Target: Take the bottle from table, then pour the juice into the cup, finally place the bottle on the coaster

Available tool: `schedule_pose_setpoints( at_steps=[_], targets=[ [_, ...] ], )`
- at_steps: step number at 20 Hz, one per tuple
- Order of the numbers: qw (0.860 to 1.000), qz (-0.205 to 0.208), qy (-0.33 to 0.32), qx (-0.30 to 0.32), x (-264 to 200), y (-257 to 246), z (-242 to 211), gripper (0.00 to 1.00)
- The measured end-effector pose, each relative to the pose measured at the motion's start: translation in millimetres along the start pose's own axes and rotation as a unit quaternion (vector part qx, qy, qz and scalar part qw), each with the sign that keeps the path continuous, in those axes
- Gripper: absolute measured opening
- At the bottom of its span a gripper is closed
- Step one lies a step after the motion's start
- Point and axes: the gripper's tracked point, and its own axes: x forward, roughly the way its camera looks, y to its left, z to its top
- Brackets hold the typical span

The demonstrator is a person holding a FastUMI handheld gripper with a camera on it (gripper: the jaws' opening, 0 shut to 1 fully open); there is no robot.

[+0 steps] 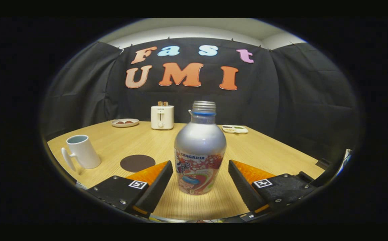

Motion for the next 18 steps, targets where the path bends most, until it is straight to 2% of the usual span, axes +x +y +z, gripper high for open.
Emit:
schedule_pose_setpoints(
  at_steps=[5, 10, 18],
  targets=[
    [1.0, 0.007, 0.013, 0.023, 7, 1, -8, 0.98],
    [0.999, 0.016, 0.017, 0.025, 9, 7, -9, 0.81],
    [1.0, 0.002, 0.023, 0.012, -4, 3, -1, 0.78]
  ],
)
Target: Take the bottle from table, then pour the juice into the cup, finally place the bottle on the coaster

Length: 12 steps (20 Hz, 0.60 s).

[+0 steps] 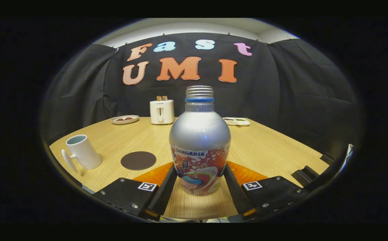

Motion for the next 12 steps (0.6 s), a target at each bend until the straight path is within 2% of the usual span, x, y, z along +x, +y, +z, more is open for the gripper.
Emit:
schedule_pose_setpoints(
  at_steps=[5, 12],
  targets=[
    [1.0, -0.002, -0.008, -0.01, -12, 4, 14, 0.78],
    [0.997, -0.015, -0.025, -0.069, -27, 17, 39, 0.78]
  ],
)
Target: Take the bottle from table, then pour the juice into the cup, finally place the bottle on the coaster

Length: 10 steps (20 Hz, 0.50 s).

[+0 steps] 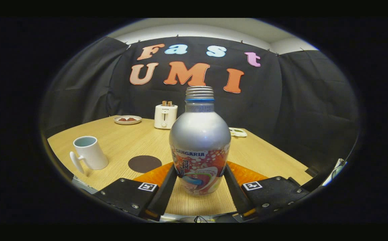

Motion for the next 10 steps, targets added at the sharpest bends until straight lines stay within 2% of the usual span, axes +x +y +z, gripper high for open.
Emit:
schedule_pose_setpoints(
  at_steps=[10],
  targets=[
    [0.992, -0.008, -0.027, -0.119, -13, 37, 39, 0.77]
  ],
)
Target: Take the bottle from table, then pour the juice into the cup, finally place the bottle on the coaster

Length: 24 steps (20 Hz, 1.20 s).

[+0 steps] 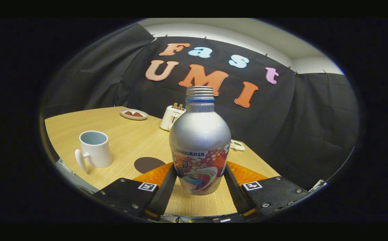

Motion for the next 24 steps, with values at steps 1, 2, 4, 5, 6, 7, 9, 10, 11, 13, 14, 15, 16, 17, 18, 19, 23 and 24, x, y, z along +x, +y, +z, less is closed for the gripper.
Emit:
schedule_pose_setpoints(
  at_steps=[1, 2, 4, 5, 6, 7, 9, 10, 11, 13, 14, 15, 16, 17, 18, 19, 23, 24],
  targets=[
    [1.0, -0.001, -0.003, -0.018, -1, 4, 5, 0.77],
    [0.999, -0.001, -0.004, -0.035, -1, 9, 8, 0.78],
    [0.998, -0.001, -0.008, -0.069, 0, 17, 15, 0.78],
    [0.996, -0.001, -0.008, -0.084, -2, 21, 18, 0.77],
    [0.995, 0.0, -0.009, -0.098, -3, 25, 21, 0.77],
    [0.994, 0.003, -0.008, -0.112, -2, 29, 23, 0.77],
    [0.989, 0.004, -0.01, -0.147, -2, 37, 26, 0.77],
    [0.986, 0.001, -0.013, -0.165, -2, 39, 28, 0.77],
    [0.983, 0.0, -0.013, -0.183, -2, 42, 28, 0.77],
    [0.977, -0.003, -0.016, -0.214, -1, 49, 29, 0.77],
    [0.973, -0.006, -0.016, -0.23, 0, 51, 29, 0.77],
    [0.969, -0.008, -0.017, -0.247, 3, 54, 30, 0.77],
    [0.964, -0.011, -0.017, -0.264, 4, 56, 31, 0.77],
    [0.96, -0.014, -0.018, -0.279, 7, 58, 31, 0.77],
    [0.956, -0.015, -0.018, -0.294, 8, 61, 31, 0.77],
    [0.951, -0.016, -0.018, -0.309, 12, 63, 31, 0.77],
    [0.925, -0.026, -0.02, -0.379, 18, 65, 34, 0.77],
    [0.918, -0.028, -0.023, -0.395, 16, 66, 35, 0.76]
  ],
)
